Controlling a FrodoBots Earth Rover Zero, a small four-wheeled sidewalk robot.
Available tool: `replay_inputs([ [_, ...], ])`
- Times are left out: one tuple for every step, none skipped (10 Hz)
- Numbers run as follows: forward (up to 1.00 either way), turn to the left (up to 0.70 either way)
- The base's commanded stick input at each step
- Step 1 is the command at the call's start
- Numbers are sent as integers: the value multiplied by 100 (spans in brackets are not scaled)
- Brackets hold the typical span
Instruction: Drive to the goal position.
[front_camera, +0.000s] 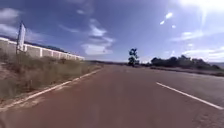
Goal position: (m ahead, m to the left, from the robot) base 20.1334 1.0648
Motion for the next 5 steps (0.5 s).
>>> replay_inputs([
  [98,0],
  [98,0],
  [98,0],
  [98,0],
  [98,0],
])
